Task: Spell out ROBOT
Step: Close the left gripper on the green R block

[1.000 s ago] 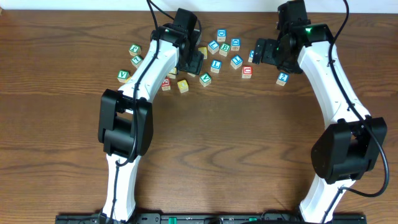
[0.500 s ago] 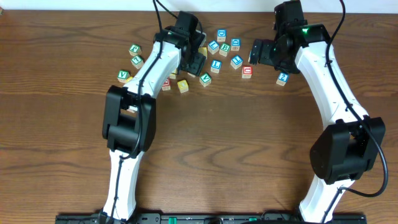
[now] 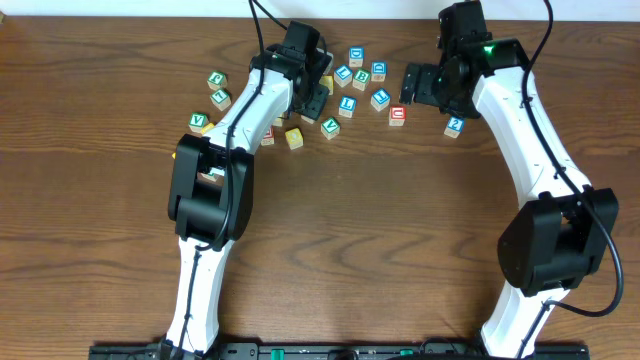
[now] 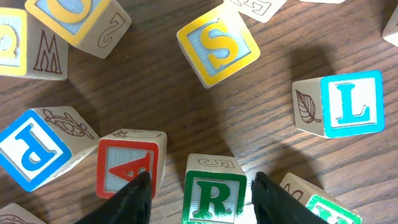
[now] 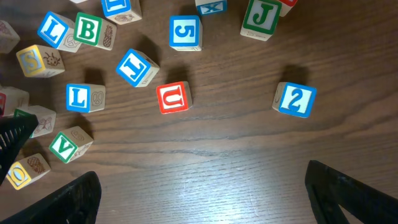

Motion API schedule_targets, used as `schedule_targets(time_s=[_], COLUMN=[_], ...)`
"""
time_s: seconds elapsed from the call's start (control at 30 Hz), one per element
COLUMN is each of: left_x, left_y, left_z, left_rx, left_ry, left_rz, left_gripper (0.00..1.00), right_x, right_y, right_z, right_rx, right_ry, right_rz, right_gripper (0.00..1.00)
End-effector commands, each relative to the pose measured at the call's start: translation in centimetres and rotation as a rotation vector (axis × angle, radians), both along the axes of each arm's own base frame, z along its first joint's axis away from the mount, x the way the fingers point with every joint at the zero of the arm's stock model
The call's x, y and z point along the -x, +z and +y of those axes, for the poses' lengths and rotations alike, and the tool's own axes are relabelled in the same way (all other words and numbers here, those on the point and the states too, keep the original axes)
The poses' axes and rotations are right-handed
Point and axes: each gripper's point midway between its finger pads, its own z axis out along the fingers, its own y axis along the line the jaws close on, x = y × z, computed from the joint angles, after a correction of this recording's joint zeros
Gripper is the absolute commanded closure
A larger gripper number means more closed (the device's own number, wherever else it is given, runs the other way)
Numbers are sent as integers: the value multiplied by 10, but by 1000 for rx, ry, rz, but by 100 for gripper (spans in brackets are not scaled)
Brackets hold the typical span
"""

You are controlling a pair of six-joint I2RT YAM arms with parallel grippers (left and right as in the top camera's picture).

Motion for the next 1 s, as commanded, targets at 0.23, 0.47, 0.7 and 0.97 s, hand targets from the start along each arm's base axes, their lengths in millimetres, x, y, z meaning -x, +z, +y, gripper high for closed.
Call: schedule_targets(time_s=[0.23, 0.47, 0.7, 0.97], left_x=[5, -7, -9, -8], left_y=[-16, -15, -16, -4], left_z=[-9, 19, 26, 22], left_rx=[-17, -115, -115, -109], left_ry=[-21, 43, 55, 49], left_rz=[20, -21, -19, -33], left_gripper=[50, 49, 48, 40], right_x=[-3, -3, -3, -3], right_y=[4, 4, 4, 4], right_z=[5, 5, 5, 5], right_rx=[-4, -4, -4, -4], right_ry=[2, 2, 2, 2], right_rz=[-12, -12, -12, -12], right_gripper=[1, 1, 1, 1])
